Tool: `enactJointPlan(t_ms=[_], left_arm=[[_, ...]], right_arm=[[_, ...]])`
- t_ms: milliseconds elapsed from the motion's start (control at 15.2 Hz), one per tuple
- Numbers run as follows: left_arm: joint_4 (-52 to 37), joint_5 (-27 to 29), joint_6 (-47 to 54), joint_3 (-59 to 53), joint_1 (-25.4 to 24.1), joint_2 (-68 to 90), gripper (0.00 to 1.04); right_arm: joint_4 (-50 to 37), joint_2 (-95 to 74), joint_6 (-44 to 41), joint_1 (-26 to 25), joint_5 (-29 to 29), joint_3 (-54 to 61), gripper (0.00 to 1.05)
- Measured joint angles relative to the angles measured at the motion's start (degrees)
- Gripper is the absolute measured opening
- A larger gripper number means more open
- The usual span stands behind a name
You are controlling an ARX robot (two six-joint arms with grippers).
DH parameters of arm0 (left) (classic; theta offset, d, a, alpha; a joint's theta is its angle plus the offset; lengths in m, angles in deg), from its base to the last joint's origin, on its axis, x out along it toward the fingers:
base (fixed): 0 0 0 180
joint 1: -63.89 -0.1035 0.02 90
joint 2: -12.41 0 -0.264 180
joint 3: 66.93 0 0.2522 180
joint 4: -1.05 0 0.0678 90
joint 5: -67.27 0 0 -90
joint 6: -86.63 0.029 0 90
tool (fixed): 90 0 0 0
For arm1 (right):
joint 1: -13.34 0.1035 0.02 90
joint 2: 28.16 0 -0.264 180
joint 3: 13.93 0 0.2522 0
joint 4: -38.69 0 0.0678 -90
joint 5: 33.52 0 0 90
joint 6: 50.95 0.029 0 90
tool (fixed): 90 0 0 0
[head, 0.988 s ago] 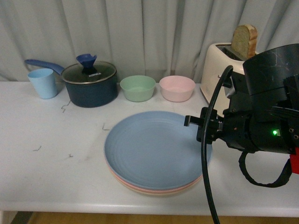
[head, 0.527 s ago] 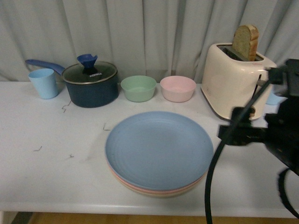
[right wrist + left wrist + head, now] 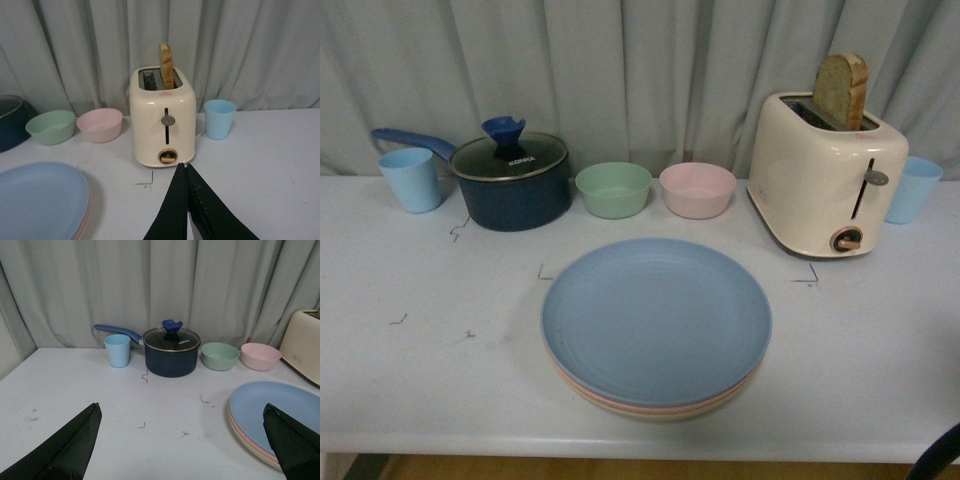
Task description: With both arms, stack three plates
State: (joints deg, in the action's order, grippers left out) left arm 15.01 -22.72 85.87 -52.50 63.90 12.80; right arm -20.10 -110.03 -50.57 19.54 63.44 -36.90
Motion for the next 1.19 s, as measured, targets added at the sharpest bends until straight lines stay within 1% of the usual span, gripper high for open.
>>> enactJointPlan(t_ms=[198,263,329,395,790,1185], left_arm=[[0.0,0.02,0.0,0.0,0.0,0.0,0.98],[0.0,0.0,0.0,0.0,0.0,0.0,0.98],[0.0,0.0,0.0,0.0,0.0,0.0,0.98],[0.0,0.0,0.0,0.0,0.0,0.0,0.98],[0.0,0.0,0.0,0.0,0.0,0.0,0.98],[0.0,0.0,0.0,0.0,0.0,0.0,0.98]], right_arm=[[7.78,11.04,0.0,-1.73,-2.32,4.46,0.02],[14.93,17.29,0.0,-3.65,-4.83,4.66,0.02],[18.25,22.67,-0.02,-6.05,-6.32,5.05,0.02],[20.87,26.82,-0.02,-6.54,-6.4,5.79,0.02],[37.46,45.48,-0.02,-6.47,-6.78,8.55,0.02],[50.29,59.54,-0.02,-6.47,-6.78,8.57,0.02]])
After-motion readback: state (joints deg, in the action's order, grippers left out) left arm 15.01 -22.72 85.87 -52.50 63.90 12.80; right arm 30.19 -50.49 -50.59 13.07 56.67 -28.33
